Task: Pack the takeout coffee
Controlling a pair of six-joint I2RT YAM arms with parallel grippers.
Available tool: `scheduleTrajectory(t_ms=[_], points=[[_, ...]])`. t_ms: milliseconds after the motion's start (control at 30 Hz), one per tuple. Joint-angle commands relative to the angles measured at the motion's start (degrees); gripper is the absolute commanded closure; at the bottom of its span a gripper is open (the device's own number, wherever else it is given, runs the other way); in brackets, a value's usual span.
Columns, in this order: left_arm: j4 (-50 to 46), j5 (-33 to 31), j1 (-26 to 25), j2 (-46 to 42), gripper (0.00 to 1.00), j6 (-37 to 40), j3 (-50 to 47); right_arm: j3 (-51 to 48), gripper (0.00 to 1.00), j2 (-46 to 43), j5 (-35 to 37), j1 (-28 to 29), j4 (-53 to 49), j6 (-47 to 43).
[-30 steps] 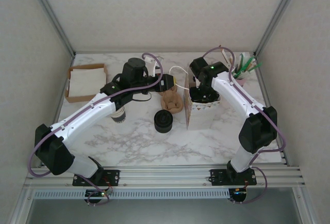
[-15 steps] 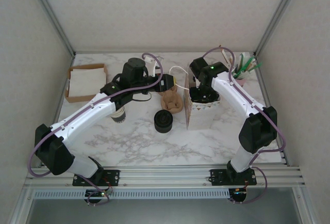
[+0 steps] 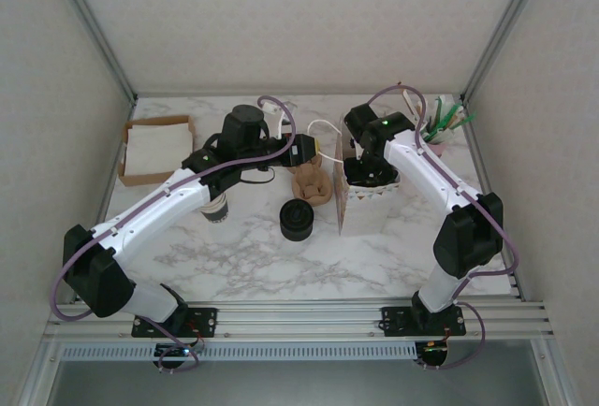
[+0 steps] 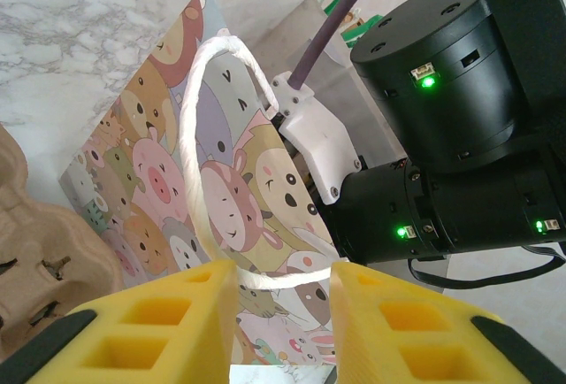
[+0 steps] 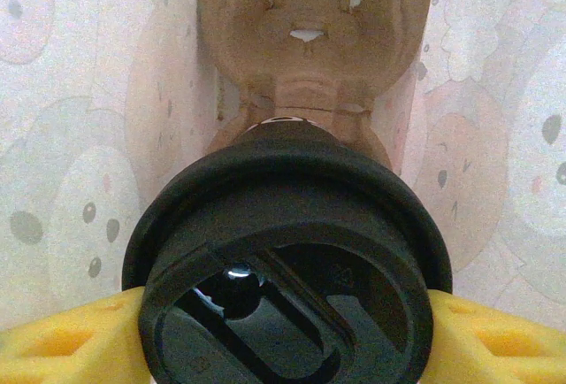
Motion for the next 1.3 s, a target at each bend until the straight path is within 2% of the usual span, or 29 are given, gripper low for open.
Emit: scheduleTrajectory(t_ms=[0, 1267], points=[[-0.2, -0.1, 0.3, -0.5, 0.67, 0.0, 1.2, -1.0, 0.32, 2.0, 0.1, -0.2, -1.0, 1.0], [-0.2, -0.2, 0.3, -0.2, 0.67, 0.0, 1.4, 1.9, 0.31, 6.1, 0.5, -0.4, -3.3, 0.5]])
